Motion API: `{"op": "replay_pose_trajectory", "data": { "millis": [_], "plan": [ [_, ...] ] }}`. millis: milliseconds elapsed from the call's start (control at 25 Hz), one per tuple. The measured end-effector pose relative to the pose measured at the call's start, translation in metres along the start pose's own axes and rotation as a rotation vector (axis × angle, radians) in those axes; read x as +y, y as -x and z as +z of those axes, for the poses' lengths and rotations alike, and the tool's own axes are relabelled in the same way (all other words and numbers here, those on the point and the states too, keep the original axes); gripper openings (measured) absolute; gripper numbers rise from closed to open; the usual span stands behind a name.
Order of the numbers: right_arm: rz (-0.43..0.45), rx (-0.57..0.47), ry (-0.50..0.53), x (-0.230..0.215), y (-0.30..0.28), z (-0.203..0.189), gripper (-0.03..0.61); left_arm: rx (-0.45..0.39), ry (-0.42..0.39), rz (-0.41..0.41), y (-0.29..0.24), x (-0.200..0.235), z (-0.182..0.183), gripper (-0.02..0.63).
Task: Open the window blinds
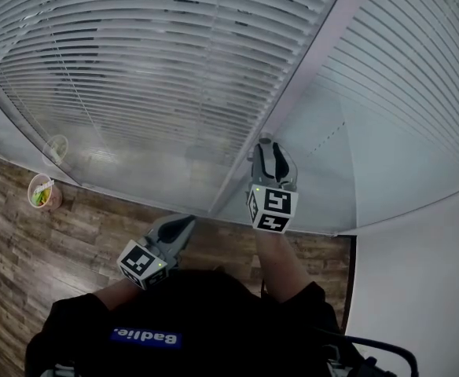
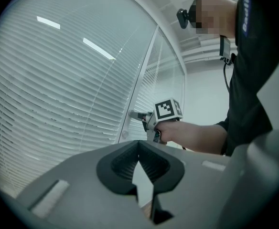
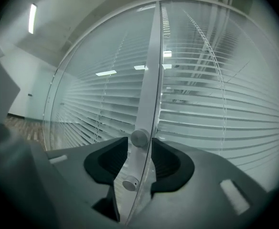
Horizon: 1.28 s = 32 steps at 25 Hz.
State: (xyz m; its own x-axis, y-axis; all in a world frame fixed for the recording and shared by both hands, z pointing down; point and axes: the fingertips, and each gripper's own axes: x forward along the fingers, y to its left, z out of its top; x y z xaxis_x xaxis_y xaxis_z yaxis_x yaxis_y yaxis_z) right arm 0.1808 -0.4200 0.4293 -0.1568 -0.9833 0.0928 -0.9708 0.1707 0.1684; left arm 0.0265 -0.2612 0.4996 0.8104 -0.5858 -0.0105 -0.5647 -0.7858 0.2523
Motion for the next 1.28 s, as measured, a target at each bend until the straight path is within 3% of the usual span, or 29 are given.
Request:
{"op": "replay_pose_trajectory", "data": {
  "millis": [400, 680, 1280],
  "plan": [
    [-0.095, 0.020, 0.060, -0.003, -0.011, 0.010, 0.130, 0.012, -0.008, -0.012, 0.017, 0.008, 0.006, -0.002],
    [-0.139, 0.045, 0.176, -0.001, -0.014, 0.011, 0.124, 0.013, -0.015, -0.013, 0.024, 0.015, 0.008, -0.001],
    [-0.154, 0.040, 0.775, 0.007, -0.014, 0.006, 0.123, 0.013, -0.012, -0.015, 0.025, 0.015, 0.005, 0.000]
  ]
}}
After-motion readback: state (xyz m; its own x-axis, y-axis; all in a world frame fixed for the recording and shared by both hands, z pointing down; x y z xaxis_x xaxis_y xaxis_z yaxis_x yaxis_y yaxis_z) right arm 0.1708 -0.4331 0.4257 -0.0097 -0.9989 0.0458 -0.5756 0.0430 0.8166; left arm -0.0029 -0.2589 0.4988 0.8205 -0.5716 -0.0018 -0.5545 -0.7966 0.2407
